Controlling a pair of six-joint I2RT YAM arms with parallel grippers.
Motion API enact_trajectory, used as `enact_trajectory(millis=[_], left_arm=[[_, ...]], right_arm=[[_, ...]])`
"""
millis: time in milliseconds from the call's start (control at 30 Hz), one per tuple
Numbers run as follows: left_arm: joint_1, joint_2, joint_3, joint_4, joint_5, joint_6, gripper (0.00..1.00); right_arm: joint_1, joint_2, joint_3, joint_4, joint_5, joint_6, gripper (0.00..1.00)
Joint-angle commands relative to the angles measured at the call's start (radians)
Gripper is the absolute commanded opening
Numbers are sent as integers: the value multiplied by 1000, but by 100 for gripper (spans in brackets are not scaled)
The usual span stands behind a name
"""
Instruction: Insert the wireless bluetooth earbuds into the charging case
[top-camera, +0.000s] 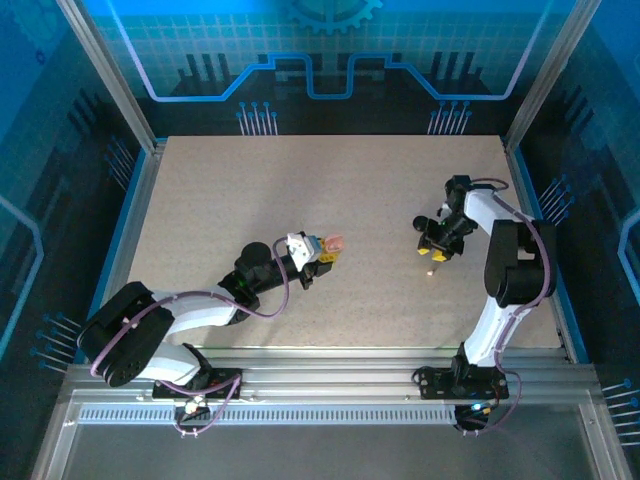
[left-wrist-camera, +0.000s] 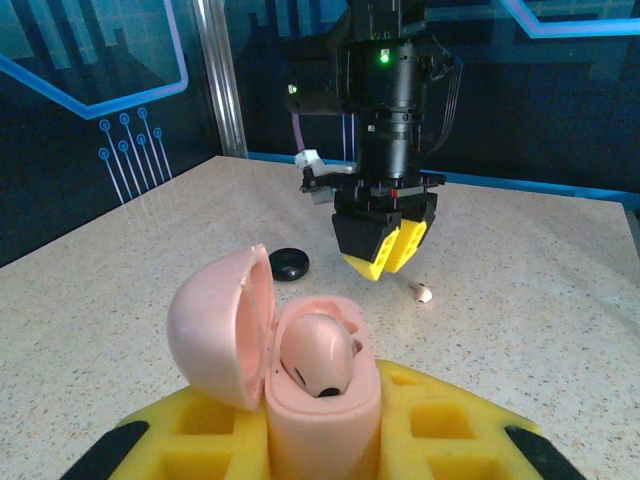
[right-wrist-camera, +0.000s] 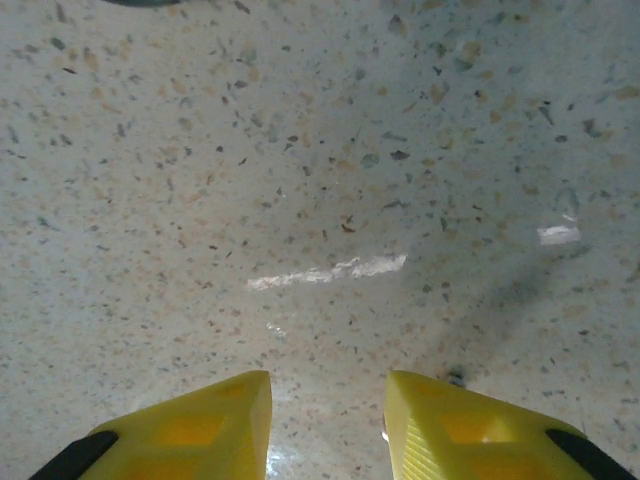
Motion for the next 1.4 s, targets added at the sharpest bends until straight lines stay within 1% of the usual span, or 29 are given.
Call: enact_trajectory(millis=[0,233,367,500,733,867,1033,1233,1367], left_arm=[[4,10,14,31,-4,10,20],[6,8,13,32,-1,8,20],[6,1,10,22,-1,10,19],[6,-2,8,22,3,8,20],[6,-11,5,20,4,2,19],[6,-14,5,19,5,1,19],[6,-18,2,20,9,-2,19],[6,-29,-2,14,9,-4,19],[6,-39,-6,8,5,-1,19]], right_arm=[[25,35,20,11,19,-15,36],[39,66,11,9,70,-30,36],[38,32,-25,-5,121,-43,36],[33,-3,-69,-11,143,-51,36],[32,-54,-116,-32,156,-65,36],[36,-76,-135,-24,141,-72,36],[59,-60,-124,-26,141,-90,34],[93,-29,-80,-44,202,-111,33],[108,-6,-52,-58,214,-125,31]])
